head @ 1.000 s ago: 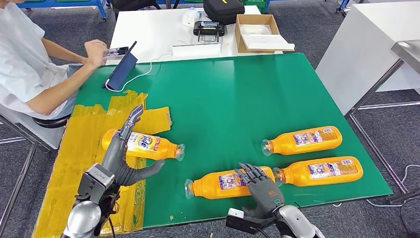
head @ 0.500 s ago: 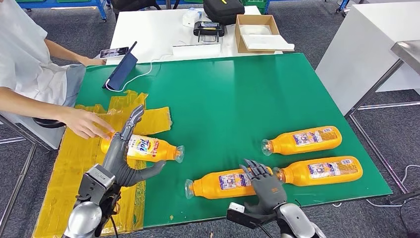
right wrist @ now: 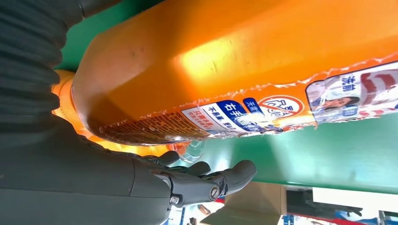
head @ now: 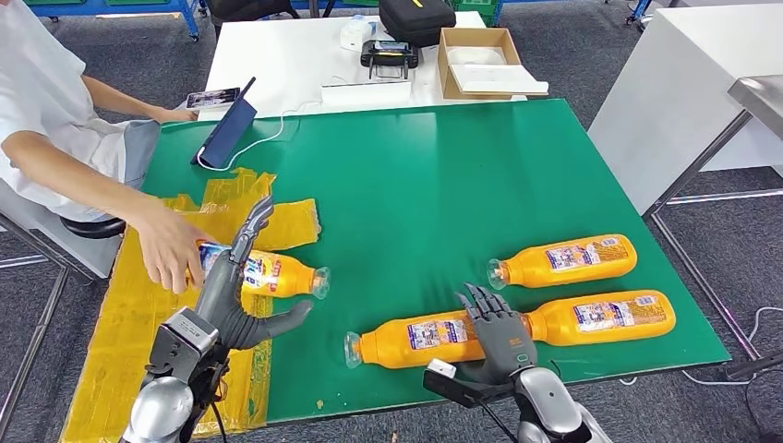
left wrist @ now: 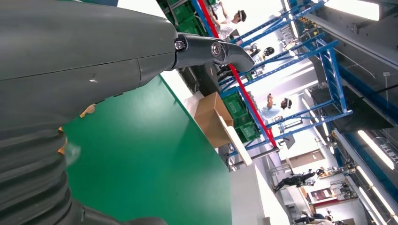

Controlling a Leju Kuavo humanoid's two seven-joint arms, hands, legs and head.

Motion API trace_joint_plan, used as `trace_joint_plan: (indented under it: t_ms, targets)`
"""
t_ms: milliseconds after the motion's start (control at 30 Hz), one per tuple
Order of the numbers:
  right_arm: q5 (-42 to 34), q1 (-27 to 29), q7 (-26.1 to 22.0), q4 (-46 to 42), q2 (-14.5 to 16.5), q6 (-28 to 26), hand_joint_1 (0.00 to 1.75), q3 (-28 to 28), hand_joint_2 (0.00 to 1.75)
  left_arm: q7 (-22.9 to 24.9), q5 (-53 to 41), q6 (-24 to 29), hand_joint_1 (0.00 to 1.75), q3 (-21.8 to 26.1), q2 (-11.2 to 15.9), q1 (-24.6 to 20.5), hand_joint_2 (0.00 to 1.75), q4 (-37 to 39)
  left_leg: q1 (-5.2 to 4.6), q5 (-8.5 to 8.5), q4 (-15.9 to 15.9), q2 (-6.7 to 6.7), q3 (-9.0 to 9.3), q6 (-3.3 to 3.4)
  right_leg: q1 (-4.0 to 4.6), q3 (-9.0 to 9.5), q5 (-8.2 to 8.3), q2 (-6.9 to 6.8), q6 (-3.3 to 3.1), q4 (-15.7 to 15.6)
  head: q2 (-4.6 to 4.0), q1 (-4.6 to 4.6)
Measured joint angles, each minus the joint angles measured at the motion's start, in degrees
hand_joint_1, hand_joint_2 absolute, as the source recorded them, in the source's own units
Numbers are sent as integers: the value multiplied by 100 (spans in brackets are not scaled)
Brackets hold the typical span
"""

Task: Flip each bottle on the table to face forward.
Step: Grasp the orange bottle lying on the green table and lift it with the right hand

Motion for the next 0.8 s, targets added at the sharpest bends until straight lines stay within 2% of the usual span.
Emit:
trace_joint_plan:
  t_ms: [100, 133, 167, 233, 433, 800]
  targets:
    - [73, -15, 75, 39, 20, 29, 117, -17, 175, 7, 0, 0, 0, -2, -2, 3, 175, -1, 0, 1, 0, 0, 0, 0, 0, 0, 1, 0, -2, 0, 0, -1]
    - [112, -27, 113, 68, 29, 51, 140, -28, 175, 11, 0, 0, 0, -2, -2, 8, 175, -5, 0, 2, 0, 0, 0, 0, 0, 0, 2, 0, -3, 0, 0, -1]
    - [145, -46, 142, 107, 37, 73, 147, -40, 175, 14, 0, 0, 0, -3, -2, 16, 175, -14, 0, 3, 0, 0, 0, 1, 0, -1, 3, 0, -3, 0, 0, -1]
    - [194, -98, 165, 199, 51, 102, 154, -61, 175, 18, 0, -4, 0, -7, -3, 38, 175, -47, 0, 4, 0, 1, 0, 2, 0, -1, 3, 0, -5, 0, 0, -1]
    - [245, -240, 168, 408, 98, 128, 144, -130, 175, 21, 0, -14, 0, -34, -4, 80, 175, -125, 0, 4, 0, -2, 6, 4, -1, -42, -5, -1, -14, -1, 0, 0]
    - [138, -343, 2, 658, 96, 312, 147, -146, 175, -1, -31, -17, 0, -214, -4, 167, 175, -208, 0, -1, 0, 2, 22, 1, 0, -38, -6, 1, -13, -3, 0, 1]
